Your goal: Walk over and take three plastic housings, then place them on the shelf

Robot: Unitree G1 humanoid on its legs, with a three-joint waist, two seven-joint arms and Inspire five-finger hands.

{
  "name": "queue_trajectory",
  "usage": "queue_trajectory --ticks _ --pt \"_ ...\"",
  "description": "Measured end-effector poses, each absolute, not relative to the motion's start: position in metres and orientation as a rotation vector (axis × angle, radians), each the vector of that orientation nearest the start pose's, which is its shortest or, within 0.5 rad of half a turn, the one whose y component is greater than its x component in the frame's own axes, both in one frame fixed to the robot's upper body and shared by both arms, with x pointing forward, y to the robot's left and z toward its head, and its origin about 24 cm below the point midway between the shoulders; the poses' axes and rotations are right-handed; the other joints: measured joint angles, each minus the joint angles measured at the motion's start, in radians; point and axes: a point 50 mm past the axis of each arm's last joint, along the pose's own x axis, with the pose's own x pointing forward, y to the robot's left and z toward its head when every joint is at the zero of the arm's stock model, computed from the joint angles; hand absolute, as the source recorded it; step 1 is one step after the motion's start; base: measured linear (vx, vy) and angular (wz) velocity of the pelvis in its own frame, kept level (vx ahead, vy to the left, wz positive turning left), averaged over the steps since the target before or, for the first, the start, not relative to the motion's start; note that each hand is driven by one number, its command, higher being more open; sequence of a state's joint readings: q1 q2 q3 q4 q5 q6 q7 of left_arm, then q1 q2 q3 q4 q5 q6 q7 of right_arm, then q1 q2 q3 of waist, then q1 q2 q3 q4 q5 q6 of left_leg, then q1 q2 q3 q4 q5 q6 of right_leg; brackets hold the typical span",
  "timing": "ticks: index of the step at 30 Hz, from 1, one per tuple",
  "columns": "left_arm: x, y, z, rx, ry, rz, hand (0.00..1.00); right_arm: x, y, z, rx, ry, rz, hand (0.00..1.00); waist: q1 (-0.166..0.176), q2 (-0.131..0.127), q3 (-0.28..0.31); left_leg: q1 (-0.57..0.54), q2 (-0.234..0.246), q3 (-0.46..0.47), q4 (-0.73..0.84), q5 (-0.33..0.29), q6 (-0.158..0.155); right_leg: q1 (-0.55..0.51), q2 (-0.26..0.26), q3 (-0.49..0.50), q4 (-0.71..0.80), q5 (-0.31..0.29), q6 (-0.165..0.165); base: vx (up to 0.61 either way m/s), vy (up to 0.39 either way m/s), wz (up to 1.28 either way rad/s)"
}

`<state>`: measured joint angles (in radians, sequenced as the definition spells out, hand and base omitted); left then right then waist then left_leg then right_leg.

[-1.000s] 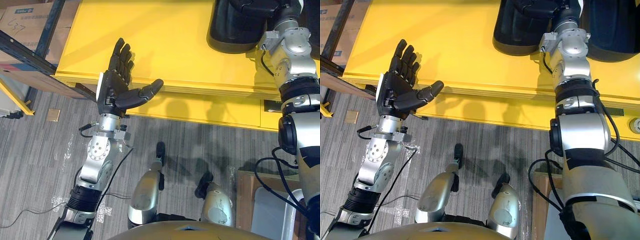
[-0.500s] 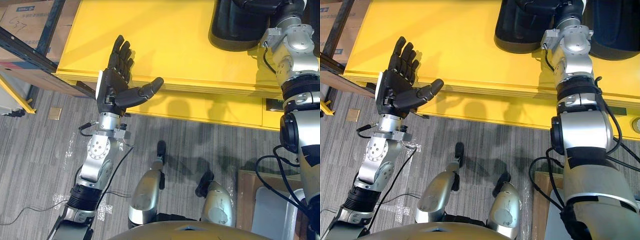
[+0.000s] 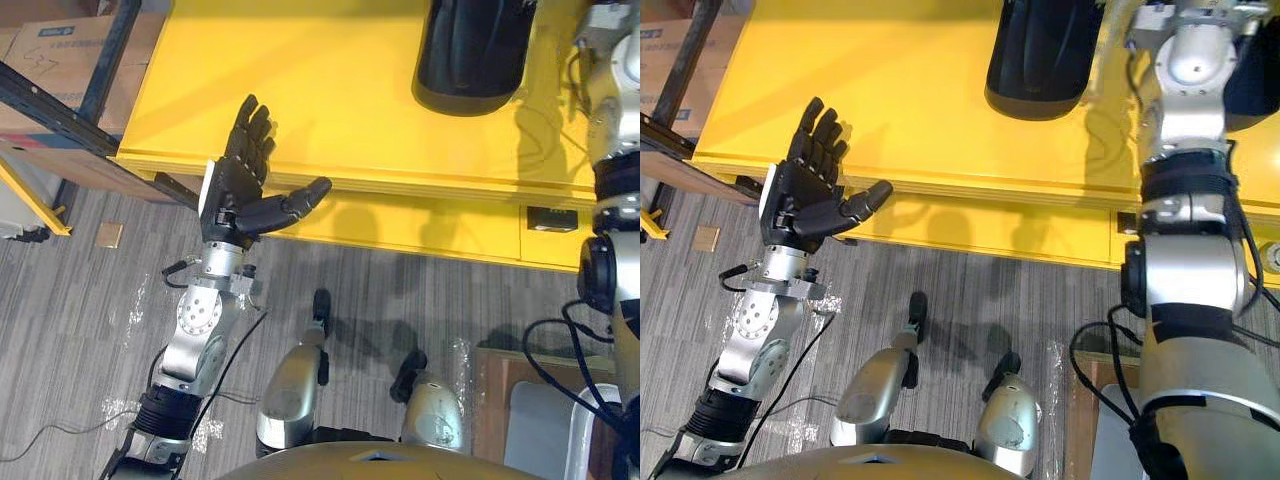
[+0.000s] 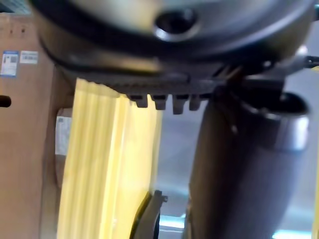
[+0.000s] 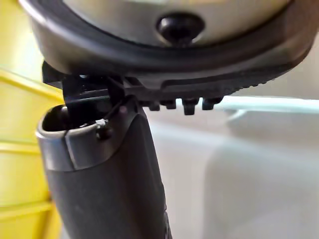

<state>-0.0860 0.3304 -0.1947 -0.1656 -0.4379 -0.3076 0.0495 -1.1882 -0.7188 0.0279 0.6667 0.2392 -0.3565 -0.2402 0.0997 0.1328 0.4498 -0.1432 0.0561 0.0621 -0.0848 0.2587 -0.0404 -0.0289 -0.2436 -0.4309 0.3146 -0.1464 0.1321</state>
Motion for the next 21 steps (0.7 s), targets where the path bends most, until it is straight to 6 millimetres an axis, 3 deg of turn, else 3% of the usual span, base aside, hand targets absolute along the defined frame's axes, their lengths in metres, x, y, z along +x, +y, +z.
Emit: queue_trajectory --ticks 2,4,5,6,7,8,10,13,15,18,21 --pt "0.251 0.154 0.123 -0.17 -0.462 -0.204 1.0 0.332 -0.255 0.357 -0.252 -1.015 -0.347 1.0 -0.018 -0.003 -0.011 0.019 -0.001 0.009 0.0 -0.005 0.004 0.031 0.005 -0.001 -0.031 0.01 0.004 0.06 -0.039 -0.1" --pt "0.247 0.152 0.122 -0.188 -0.464 -0.203 1.0 0.325 -0.252 0.324 -0.262 -0.976 -0.331 1.0 -0.027 -0.013 -0.051 0.02 0.0 0.029 -0.002 -0.014 0.005 0.033 0.011 0.011 -0.061 0.025 0.007 0.06 -0.031 -0.25" --pt "0.243 0.151 0.123 -0.2 -0.472 -0.201 1.0 0.321 -0.248 0.294 -0.241 -0.908 -0.311 1.0 -0.03 -0.025 -0.073 0.03 0.004 0.051 -0.005 -0.023 0.006 0.04 0.016 0.028 -0.086 0.037 0.008 0.05 -0.026 -0.35" --pt "0.242 0.149 0.124 -0.205 -0.475 -0.203 1.0 0.319 -0.246 0.277 -0.226 -0.866 -0.304 1.0 -0.037 -0.031 -0.084 0.037 0.005 0.06 -0.005 -0.026 0.005 0.049 0.019 0.034 -0.101 0.044 0.008 0.07 -0.033 -0.52" --pt "0.239 0.146 0.127 -0.218 -0.491 -0.208 1.0 0.312 -0.242 0.232 -0.176 -0.738 -0.302 1.0 -0.051 -0.049 -0.104 0.061 0.008 0.088 -0.005 -0.041 0.003 0.069 0.023 0.057 -0.129 0.056 0.011 0.05 -0.029 -0.45" --pt "0.239 0.144 0.128 -0.225 -0.495 -0.209 1.0 0.307 -0.24 0.214 -0.159 -0.683 -0.308 1.0 -0.054 -0.055 -0.116 0.067 0.009 0.103 -0.005 -0.047 0.003 0.069 0.024 0.069 -0.137 0.059 0.012 0.05 -0.024 -0.58" --pt "0.235 0.139 0.132 -0.251 -0.511 -0.215 1.0 0.281 -0.239 0.155 -0.124 -0.487 -0.341 1.0 -0.082 -0.069 -0.154 0.089 0.016 0.164 -0.006 -0.068 0.003 0.071 0.031 0.127 -0.18 0.088 0.014 0.05 -0.008 -0.75" --pt "0.235 0.137 0.132 -0.281 -0.514 -0.183 1.0 0.251 -0.243 0.122 -0.082 -0.367 -0.391 1.0 -0.119 -0.077 -0.165 0.123 0.028 0.251 -0.006 -0.091 -0.003 0.071 0.042 0.206 -0.232 0.127 0.014 0.03 0.002 -0.99" --pt "0.231 0.137 0.125 -0.309 -0.482 -0.129 1.0 0.218 -0.254 0.102 -0.048 -0.293 -0.421 1.0 -0.175 -0.091 -0.194 0.152 0.041 0.338 -0.006 -0.117 -0.015 0.06 0.054 0.29 -0.273 0.156 0.014 0.02 0.0 -1.14" --pt "0.23 0.138 0.121 -0.327 -0.463 -0.092 1.0 0.177 -0.27 0.085 -0.033 -0.204 -0.478 1.0 -0.244 -0.114 -0.241 0.172 0.065 0.437 -0.006 -0.136 -0.032 0.027 0.081 0.386 -0.304 0.177 0.009 0.02 -0.015 -1.05" --pt "0.229 0.138 0.121 -0.341 -0.465 -0.074 1.0 0.146 -0.282 0.07 0.01 -0.139 -0.55 1.0 -0.289 -0.129 -0.258 0.189 0.088 0.501 -0.005 -0.143 -0.048 0.002 0.112 0.454 -0.319 0.195 0.001 0.04 -0.054 -0.84"
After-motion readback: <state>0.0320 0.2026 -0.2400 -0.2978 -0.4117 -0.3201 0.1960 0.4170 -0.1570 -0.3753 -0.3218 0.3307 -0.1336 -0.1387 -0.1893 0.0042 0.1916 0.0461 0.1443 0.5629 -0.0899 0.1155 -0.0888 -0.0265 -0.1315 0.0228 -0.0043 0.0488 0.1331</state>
